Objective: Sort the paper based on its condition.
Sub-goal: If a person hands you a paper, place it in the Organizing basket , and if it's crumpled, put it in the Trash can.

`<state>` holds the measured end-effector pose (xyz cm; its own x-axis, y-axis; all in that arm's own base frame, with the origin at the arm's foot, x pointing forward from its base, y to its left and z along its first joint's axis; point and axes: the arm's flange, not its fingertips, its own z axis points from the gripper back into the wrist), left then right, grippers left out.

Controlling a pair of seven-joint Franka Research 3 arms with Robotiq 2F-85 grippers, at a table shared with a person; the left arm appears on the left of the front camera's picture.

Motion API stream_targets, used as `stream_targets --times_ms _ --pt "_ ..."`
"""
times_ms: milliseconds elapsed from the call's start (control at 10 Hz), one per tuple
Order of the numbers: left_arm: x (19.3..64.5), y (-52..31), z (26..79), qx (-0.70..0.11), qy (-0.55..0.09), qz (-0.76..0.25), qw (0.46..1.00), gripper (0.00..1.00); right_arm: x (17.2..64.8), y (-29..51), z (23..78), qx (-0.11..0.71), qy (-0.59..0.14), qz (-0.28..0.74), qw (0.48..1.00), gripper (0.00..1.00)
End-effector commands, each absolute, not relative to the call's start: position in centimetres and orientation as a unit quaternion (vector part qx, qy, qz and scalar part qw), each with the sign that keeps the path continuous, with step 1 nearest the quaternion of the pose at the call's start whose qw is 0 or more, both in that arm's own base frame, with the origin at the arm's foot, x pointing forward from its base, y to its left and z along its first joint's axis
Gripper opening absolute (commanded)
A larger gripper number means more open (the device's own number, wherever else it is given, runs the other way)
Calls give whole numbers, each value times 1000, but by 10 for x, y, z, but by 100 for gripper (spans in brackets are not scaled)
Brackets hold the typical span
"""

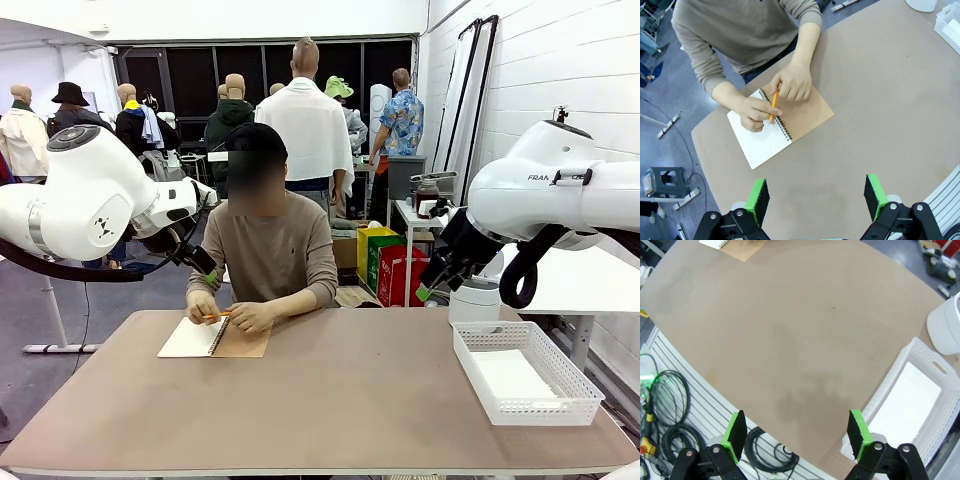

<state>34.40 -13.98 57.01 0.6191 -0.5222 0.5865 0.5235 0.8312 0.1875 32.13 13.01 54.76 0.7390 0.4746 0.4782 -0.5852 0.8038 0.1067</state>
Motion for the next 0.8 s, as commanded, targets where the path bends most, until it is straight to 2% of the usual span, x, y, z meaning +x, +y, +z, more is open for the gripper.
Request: stream_targets --times_ms 0,700 --pt "344 -139 570 -1 -326 -290 900 100 321 130 550 127 -215 288 925 100" --pt "344 -139 570 -1 -326 -290 900 100 321 130 550 127 -215 288 925 100"
